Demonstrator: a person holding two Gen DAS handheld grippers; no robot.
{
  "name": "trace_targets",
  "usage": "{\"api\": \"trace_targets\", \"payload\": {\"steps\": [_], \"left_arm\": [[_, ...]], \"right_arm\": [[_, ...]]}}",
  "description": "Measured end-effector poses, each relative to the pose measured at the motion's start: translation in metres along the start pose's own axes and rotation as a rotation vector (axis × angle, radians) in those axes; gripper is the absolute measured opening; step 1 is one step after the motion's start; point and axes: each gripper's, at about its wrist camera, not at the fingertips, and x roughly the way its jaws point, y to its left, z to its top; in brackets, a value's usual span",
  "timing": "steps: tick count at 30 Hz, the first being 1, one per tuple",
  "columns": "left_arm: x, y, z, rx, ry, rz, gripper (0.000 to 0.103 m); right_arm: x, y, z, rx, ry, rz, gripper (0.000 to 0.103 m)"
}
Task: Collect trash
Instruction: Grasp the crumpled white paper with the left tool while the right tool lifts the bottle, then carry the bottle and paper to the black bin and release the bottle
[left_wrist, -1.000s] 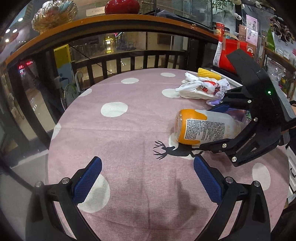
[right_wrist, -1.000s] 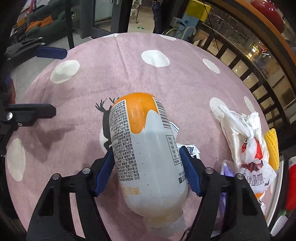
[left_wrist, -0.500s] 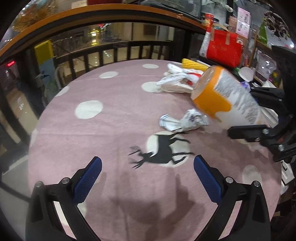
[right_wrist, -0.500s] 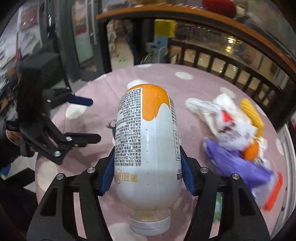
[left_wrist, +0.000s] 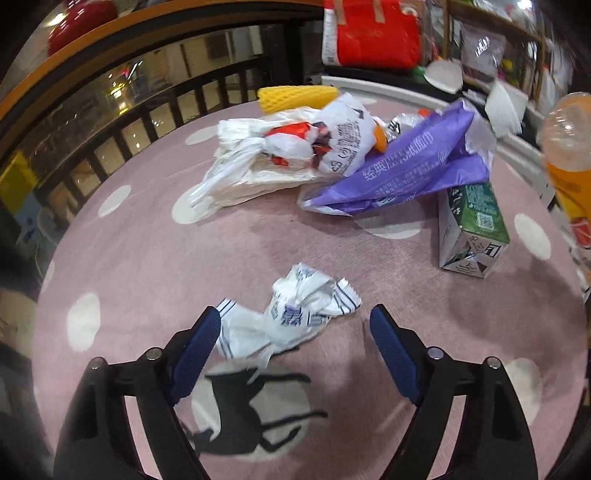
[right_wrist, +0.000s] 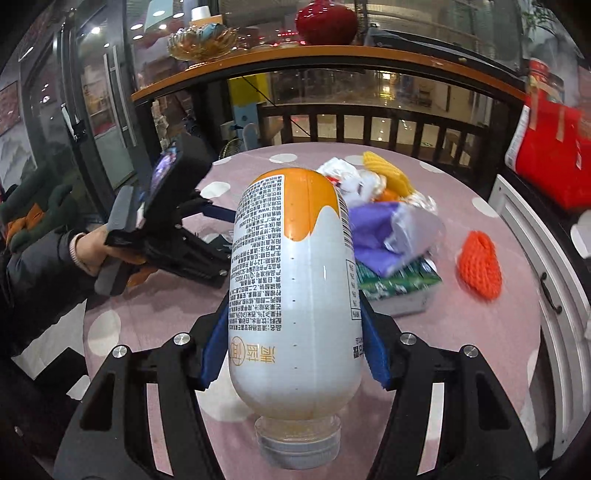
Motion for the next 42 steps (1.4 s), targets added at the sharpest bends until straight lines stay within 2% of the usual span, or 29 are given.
{"api": "trace_targets", "payload": {"steps": [3, 5, 10, 17, 24, 32, 37, 42], "left_arm": [[0.010, -0.002, 0.005, 0.015, 0.017, 0.013, 0.064], [0.013, 0.000, 0.004, -0.016, 0.014, -0.007, 0.049], [0.008, 0.002, 0.004, -0.064, -0.002, 0.009, 0.042], [-0.011, -0.003, -0.001, -0.115, -0.062, 0.009, 0.040], [-0.056, -0.017, -0.010, -0.171, -0.166, -0.032, 0.040], [-0.098, -0.057, -0.020, -0.198, -0.263, -0.156, 0.040], [-0.117, -0.099, -0.016, -0.132, -0.311, -0.232, 0.040], [-0.129, -0.140, -0.010, -0.074, -0.339, -0.326, 0.040]], "right_arm": [[-0.008, -0.005, -0.012, 0.032, -0.011, -0.015, 0.062], [-0.012, -0.010, -0.018, 0.053, -0.018, -0.027, 0.062], [-0.025, -0.024, -0.035, 0.121, -0.044, -0.055, 0.062], [-0.042, -0.035, -0.050, 0.190, -0.073, -0.083, 0.062], [-0.063, -0.045, -0.067, 0.242, -0.099, -0.111, 0.062], [-0.096, -0.069, -0.099, 0.332, -0.133, -0.184, 0.062], [-0.119, -0.090, -0.123, 0.412, -0.151, -0.252, 0.062], [-0.139, -0.125, -0.160, 0.525, -0.139, -0.368, 0.062]]}}
